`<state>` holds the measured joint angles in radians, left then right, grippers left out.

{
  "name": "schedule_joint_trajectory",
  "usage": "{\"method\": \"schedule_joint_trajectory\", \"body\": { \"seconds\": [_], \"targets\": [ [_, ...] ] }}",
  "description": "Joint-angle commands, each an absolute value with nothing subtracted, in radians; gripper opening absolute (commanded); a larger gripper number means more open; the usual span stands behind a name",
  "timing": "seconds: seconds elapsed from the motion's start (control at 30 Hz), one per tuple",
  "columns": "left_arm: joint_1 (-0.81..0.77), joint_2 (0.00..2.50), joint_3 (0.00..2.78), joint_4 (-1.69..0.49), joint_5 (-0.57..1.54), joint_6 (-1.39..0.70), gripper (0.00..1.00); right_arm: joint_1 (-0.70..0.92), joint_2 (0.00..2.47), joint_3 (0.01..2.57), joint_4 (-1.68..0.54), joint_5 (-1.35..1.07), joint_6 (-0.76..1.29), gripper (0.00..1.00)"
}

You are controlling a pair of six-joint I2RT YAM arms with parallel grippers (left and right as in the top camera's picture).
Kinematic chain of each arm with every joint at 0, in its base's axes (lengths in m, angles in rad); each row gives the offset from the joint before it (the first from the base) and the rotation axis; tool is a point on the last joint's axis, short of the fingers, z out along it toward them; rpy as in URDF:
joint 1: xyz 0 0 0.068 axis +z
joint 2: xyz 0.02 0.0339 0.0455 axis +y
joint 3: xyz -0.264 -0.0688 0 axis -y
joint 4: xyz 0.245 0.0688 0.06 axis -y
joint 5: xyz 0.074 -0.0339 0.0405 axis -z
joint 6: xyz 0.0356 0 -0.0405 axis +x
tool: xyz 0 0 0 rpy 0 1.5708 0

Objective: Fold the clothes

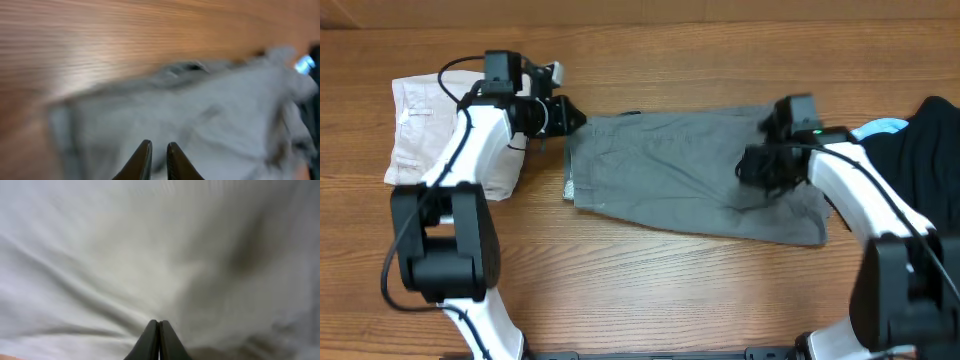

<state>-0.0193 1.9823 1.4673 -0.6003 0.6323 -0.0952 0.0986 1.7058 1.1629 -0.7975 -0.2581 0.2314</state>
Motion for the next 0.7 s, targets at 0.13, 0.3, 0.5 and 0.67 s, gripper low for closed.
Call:
{"method": "schedule_joint_trajectory", "body": {
  "seconds": [0.13, 0.3, 0.5, 0.67],
  "targets": [
    [-0.224, 1.943, 1.464, -0.815, 0.548, 0.105, 0.17, 0.076, 1.697, 1.201, -0.763, -0.122, 0.376, 0.04],
    [-0.339, 2.002, 1.356, -0.811, 0.445, 0.105, 0.15, 0.018, 1.802, 1.199, -0.682, -0.106, 0.424, 0.04],
    [-0.347, 2.048, 1.267, -0.804, 0.325, 0.093, 0.15, -0.025, 1.939, 1.199, -0.55, -0.103, 0.439, 0.04],
    [-0.309, 2.051, 1.241, -0.832, 0.273, 0.079, 0.12, -0.085, 2.038, 1.199, -0.426, -0.083, 0.504, 0.04]
  ]
}}
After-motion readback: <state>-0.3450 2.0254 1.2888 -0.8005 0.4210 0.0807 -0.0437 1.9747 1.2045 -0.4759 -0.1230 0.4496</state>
